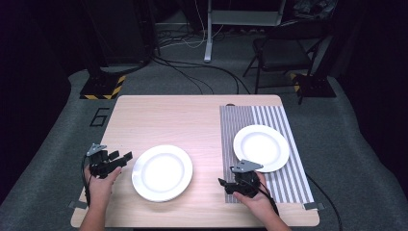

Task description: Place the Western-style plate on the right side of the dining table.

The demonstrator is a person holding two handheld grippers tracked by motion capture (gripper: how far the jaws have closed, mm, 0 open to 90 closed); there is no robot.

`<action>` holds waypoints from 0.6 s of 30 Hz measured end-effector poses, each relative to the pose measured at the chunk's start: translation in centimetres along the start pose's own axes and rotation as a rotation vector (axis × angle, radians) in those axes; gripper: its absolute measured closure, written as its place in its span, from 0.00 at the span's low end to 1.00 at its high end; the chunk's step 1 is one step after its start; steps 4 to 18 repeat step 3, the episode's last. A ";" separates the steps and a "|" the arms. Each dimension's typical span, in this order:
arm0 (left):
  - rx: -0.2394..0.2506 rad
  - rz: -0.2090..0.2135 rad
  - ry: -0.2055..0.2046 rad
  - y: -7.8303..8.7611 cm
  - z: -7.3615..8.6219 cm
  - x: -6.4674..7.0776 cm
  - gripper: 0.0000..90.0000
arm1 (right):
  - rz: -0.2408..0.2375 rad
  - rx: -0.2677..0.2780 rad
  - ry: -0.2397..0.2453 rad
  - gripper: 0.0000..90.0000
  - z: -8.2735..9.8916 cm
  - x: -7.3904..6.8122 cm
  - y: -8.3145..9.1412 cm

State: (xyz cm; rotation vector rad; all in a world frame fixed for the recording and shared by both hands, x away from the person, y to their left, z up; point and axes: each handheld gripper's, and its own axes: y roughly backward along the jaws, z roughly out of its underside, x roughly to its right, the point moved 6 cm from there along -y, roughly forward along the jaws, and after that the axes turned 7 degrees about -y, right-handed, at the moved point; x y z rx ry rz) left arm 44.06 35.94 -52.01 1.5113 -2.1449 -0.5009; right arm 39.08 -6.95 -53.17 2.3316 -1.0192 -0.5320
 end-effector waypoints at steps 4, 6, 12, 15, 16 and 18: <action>-0.001 -0.024 -0.001 -0.1 0.1 -0.6 0.36 | 0.004 0.002 0.005 0.37 0.1 0.2 -0.2; -0.001 -0.024 -0.001 -0.1 0.1 -0.6 0.36 | 0.004 0.002 0.005 0.37 0.1 0.2 -0.2; -0.001 -0.024 -0.001 -0.1 0.1 -0.6 0.36 | 0.004 0.002 0.005 0.37 0.1 0.2 -0.2; -0.001 -0.024 -0.001 -0.1 0.1 -0.6 0.36 | 0.004 0.002 0.005 0.37 0.1 0.2 -0.2; -0.001 -0.024 -0.001 -0.1 0.1 -0.6 0.36 | 0.004 0.002 0.005 0.37 0.1 0.2 -0.2; -0.001 -0.024 -0.001 -0.1 0.1 -0.6 0.36 | 0.004 0.002 0.005 0.37 0.1 0.2 -0.2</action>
